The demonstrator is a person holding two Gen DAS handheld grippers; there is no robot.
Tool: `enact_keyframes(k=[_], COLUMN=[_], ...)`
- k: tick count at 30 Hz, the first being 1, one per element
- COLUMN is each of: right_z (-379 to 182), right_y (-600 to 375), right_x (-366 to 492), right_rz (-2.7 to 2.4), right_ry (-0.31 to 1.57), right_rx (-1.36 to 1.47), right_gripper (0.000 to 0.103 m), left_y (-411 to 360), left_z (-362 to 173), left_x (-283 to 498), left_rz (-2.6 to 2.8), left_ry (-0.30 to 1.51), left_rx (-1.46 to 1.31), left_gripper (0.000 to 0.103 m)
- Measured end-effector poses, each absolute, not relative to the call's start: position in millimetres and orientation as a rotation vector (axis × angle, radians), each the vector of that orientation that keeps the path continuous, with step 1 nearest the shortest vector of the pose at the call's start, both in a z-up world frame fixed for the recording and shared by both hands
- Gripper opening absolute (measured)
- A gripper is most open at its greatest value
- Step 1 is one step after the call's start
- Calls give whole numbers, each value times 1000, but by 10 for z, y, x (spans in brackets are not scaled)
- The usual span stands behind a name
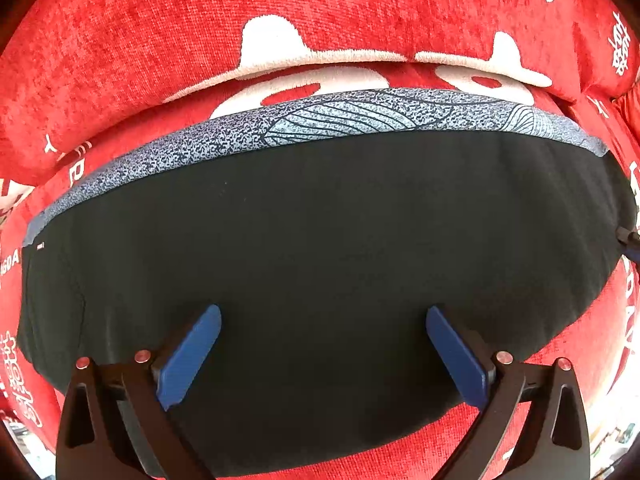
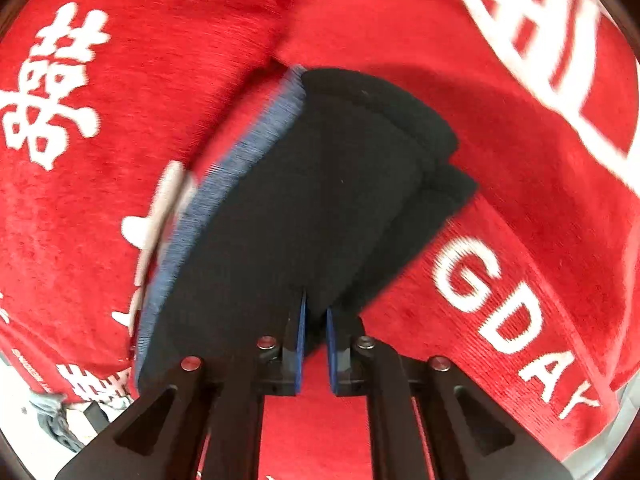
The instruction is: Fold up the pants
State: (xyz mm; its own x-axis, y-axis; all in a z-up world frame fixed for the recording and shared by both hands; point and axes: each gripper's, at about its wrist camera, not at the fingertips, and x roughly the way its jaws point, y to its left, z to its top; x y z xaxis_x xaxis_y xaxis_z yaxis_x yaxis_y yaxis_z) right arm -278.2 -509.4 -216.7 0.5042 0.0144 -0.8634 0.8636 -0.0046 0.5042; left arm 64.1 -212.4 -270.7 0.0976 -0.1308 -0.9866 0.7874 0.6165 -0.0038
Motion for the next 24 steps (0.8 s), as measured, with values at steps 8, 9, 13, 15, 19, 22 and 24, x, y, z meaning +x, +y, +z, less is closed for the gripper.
enact_keyframes(k=[8, 9, 13, 15, 19, 22, 24], right_z=[-1773, -1672, -1736, -1985, -2079, -2055, -2023], right_y=[-5089, -5129, -5431, -5510, -5435, -5346, -5296], right_x=[-2915, -2875, -2616, -2666, -2976, -3090, -3140], right_rz=[-916, -915, -906, -936, -942, -934, -881], right_ry=[870, 874, 968, 1049, 988, 1016, 984], right_rx=[1333, 1272, 1117, 1116, 1183, 1252, 1304], right_gripper=[21, 21, 21, 15, 16, 24, 24], left_y=[-2168, -2166, -2155, -2150, -2148, -2170, -2212], left_z=[-2730, -2732, -2722, -2706, -2708, -2675, -2617], left_x=[695, 694, 671, 649, 641, 630, 588], left_rz=[-722, -721, -718, -711, -702, -683, -663], left_ry=[1330, 1328, 1322, 1323, 1324, 1330, 1329], left_rx=[628, 626, 619, 617, 618, 632, 656], left_gripper=[103, 103, 103, 103, 103, 103, 103])
